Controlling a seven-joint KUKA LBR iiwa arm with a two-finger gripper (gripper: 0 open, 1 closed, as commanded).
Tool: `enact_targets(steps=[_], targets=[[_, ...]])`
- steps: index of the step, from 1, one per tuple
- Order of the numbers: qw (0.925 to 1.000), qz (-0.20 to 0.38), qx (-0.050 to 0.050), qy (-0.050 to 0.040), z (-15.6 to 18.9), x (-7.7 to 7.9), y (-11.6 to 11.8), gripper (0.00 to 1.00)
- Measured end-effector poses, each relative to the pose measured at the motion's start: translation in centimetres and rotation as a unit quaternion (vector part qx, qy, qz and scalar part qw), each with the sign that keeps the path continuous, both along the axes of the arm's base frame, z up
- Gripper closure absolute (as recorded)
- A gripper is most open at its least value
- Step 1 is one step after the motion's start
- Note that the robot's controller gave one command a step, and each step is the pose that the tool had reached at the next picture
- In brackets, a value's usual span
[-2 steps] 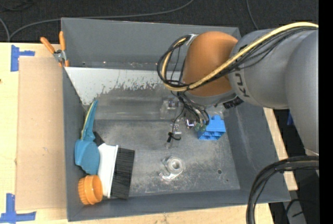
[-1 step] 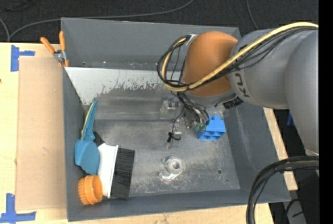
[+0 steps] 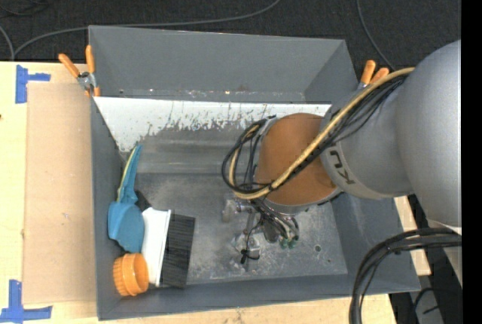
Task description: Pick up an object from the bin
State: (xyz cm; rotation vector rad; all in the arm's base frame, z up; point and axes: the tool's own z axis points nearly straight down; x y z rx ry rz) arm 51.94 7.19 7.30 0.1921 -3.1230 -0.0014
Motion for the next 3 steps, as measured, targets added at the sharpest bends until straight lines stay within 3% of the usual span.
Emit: enact_targets(steps=[1, 2, 3], targets=[[0.9999, 0.011, 0.001, -0.0073, -0.3, 0.9, -0.5, 0.00], [0.9999, 0.012, 0.003, -0.0071, -0.3, 1.0, -1.3, 0.00], [0.9999, 0.010, 0.001, -0.0070, -0.3, 1.1, -4.8, 0.00]])
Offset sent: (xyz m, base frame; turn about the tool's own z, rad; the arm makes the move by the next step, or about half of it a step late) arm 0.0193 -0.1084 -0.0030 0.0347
